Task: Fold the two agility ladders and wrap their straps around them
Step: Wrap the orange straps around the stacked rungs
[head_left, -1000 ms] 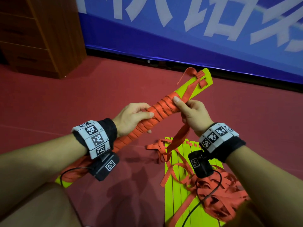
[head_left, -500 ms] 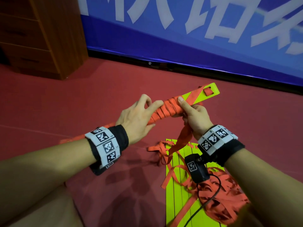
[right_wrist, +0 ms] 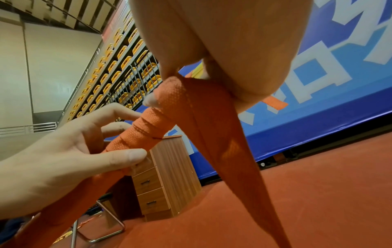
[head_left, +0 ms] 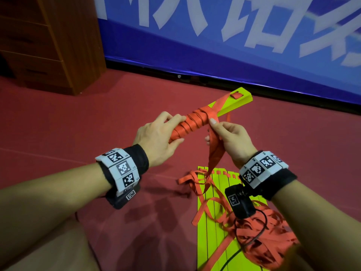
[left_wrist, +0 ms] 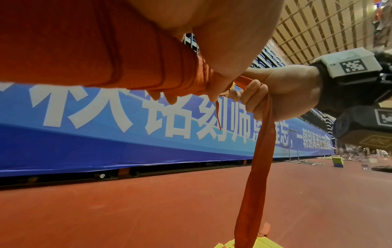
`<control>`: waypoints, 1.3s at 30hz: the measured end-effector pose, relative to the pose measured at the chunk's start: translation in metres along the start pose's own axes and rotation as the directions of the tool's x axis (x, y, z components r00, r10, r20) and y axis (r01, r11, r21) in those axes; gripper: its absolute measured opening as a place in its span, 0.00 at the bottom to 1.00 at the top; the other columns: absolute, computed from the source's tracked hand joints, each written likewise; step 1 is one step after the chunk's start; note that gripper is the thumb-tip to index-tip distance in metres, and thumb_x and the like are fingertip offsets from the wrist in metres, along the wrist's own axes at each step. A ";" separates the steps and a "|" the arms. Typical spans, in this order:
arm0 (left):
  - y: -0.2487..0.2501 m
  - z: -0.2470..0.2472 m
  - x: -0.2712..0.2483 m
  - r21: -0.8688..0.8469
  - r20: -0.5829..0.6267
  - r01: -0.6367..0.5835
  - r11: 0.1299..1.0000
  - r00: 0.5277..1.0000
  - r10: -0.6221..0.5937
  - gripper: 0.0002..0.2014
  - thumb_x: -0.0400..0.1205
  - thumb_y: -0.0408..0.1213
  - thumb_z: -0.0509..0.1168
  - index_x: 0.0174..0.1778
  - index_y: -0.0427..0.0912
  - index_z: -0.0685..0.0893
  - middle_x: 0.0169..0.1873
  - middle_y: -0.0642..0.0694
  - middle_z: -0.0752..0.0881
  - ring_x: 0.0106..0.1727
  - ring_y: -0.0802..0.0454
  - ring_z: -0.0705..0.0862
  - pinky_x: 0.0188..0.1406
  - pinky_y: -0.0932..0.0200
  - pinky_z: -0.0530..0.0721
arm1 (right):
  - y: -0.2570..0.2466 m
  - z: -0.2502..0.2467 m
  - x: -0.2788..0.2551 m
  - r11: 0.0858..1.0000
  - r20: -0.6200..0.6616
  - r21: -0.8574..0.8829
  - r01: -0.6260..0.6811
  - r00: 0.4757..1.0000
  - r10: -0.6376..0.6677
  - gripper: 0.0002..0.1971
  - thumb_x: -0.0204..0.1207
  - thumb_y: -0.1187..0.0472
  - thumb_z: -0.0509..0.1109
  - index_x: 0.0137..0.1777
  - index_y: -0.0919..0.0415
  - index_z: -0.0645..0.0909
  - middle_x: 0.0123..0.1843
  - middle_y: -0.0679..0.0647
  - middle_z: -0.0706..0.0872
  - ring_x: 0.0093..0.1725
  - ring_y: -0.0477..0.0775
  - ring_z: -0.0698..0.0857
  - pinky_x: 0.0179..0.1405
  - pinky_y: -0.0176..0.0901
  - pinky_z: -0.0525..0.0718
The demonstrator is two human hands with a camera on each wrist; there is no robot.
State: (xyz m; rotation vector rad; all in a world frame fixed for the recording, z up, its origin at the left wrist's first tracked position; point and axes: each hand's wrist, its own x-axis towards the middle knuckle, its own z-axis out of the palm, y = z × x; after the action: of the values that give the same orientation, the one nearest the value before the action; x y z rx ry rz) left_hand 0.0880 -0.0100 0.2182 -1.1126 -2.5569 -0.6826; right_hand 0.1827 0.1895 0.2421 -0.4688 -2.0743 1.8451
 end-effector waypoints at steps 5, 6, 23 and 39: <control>-0.004 0.000 0.001 -0.019 0.015 0.027 0.999 1.000 -0.027 0.27 0.80 0.54 0.71 0.75 0.61 0.74 0.58 0.54 0.80 0.49 0.42 0.88 0.46 0.46 0.87 | -0.002 0.003 -0.002 0.993 0.059 0.106 0.059 0.996 -0.066 0.10 0.88 0.60 0.66 0.43 0.60 0.77 0.37 0.62 0.88 0.32 0.55 0.91 0.29 0.41 0.88; -0.004 0.000 0.001 -0.025 0.015 0.032 0.999 0.999 -0.031 0.26 0.80 0.54 0.71 0.75 0.61 0.74 0.58 0.54 0.80 0.50 0.42 0.88 0.46 0.46 0.87 | -0.002 0.003 -0.003 0.995 0.073 0.086 0.057 0.995 -0.063 0.10 0.89 0.59 0.64 0.44 0.60 0.77 0.35 0.60 0.88 0.29 0.54 0.90 0.27 0.41 0.88; -0.013 -0.001 0.003 -0.116 0.026 0.064 0.991 0.998 -0.062 0.25 0.80 0.54 0.72 0.73 0.60 0.76 0.50 0.55 0.81 0.50 0.46 0.84 0.48 0.50 0.83 | 0.008 0.004 0.000 0.986 0.103 -0.116 0.119 0.989 -0.108 0.09 0.88 0.58 0.66 0.46 0.60 0.76 0.26 0.50 0.81 0.23 0.51 0.85 0.25 0.39 0.84; -0.008 -0.002 0.002 -0.208 0.131 0.088 0.974 0.989 -0.062 0.19 0.88 0.48 0.63 0.76 0.59 0.75 0.41 0.53 0.86 0.40 0.47 0.83 0.45 0.50 0.82 | 0.007 -0.006 0.004 0.983 0.067 -0.128 0.128 0.990 -0.121 0.11 0.85 0.59 0.71 0.41 0.61 0.82 0.27 0.50 0.88 0.23 0.44 0.82 0.28 0.31 0.80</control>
State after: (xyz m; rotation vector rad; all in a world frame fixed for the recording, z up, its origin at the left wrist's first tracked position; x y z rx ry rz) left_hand 0.0813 -0.0141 0.2180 -1.1613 -2.6921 -0.9544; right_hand 0.1821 0.1977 0.2358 -0.3117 -2.2203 1.6778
